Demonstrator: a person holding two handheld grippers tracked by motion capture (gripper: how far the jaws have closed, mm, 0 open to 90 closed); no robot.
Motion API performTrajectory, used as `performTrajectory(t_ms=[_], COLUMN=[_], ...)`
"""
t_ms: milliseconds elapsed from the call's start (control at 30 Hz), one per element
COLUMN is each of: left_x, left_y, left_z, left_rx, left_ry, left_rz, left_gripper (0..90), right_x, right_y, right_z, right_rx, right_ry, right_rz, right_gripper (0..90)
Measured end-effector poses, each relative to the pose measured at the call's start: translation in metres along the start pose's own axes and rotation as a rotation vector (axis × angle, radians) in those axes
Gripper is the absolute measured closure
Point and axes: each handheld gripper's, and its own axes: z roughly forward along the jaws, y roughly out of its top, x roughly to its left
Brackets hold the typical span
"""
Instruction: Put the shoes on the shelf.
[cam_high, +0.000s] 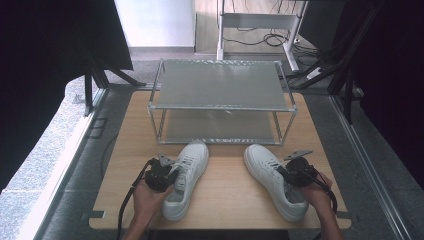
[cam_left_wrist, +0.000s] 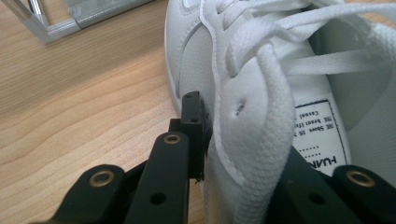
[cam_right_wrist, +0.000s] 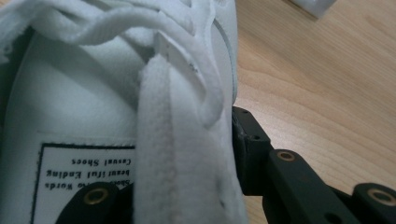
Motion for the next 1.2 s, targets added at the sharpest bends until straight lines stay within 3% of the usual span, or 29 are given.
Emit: performTrajectory(t_ms=[233, 533, 900, 1033, 1200], left_x=[0.0, 0.009, 0.015, 0.024, 0.037], left_y=[-0.002, -0.003, -0.004, -0.006, -0.008], left_z=[0.0, -0.001, -0.008, -0.017, -0.029], left_rx=[-0.023, -0.051, -0.095, -0.147, -0.24], left_ry=[0.021, -0.027, -0.062, -0.111, -0.214], left_rz=[0.001, -0.035, -0.04, -0.073, -0.152], left_gripper=[84.1, 84.6, 84.5, 84.3, 84.3], right_x=[-0.005, -0.007, -0.008, -0.009, -0.012], right_y=[-0.003, -0.005, -0.012, -0.014, -0.019], right_z=[0.0, -0.002, -0.013, -0.022, -0.03], right_rx=[-0.019, -0.048, -0.156, -0.224, -0.311], right_ry=[0.023, 0.035, 0.063, 0.103, 0.162], right_rz=[0.066, 0.094, 0.119, 0.15, 0.192], right_gripper=[82.9, 85.1, 85.6, 85.6, 85.6])
